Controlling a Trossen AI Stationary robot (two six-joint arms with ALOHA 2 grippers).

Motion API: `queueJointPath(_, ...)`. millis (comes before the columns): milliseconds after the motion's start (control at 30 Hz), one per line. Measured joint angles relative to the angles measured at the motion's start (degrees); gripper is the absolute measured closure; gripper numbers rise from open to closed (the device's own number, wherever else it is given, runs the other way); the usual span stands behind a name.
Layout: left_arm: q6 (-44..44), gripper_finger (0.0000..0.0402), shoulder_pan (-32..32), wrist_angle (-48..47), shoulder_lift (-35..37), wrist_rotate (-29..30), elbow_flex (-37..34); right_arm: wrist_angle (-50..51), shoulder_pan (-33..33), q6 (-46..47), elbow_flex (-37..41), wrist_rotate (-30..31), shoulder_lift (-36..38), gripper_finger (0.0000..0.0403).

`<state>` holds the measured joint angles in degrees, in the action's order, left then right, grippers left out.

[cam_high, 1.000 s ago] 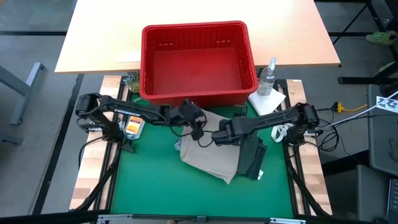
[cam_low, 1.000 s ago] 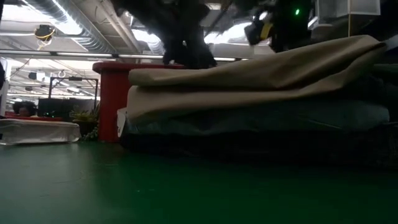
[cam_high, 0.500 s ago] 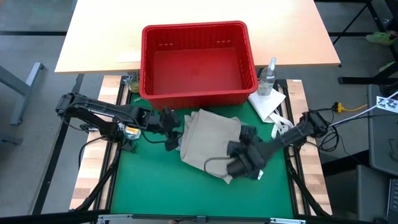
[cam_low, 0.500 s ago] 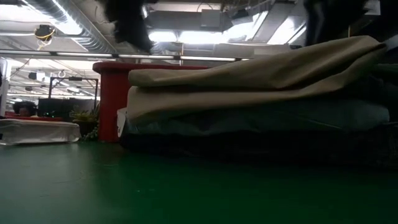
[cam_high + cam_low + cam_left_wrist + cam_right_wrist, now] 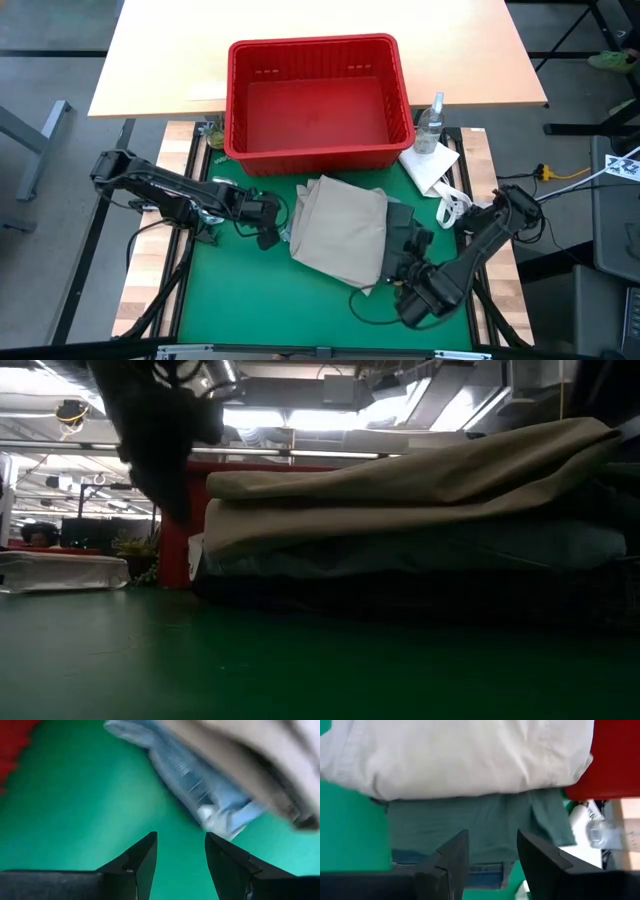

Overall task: Fold laundry
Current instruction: Put the stack of colored folded clothes into the red laundry bin

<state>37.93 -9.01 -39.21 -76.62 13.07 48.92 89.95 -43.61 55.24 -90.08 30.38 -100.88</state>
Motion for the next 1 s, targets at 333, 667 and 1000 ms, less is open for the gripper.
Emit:
queueJointPath(333, 0.75, 0.0241, 3.61, 20.19, 0.02, -1.81, -11.22, -0.20, -6.53, 20.39, 9.91, -8.51, -0.02, 0.0236)
queueJointPath(667, 4.07, 0.0241, 3.76, 34.07, 0.02, -0.12, -18.19, -17.55, -7.59, 31.05, 24.51, -11.94, -0.09, 0.0236)
queueJointPath(1000, 6.99, 0.0241, -0.53, 39.87, -4.31, -4.04, -19.75, -36.09, -1.34, 23.94, 33.16, -9.58, -0.09, 0.0236)
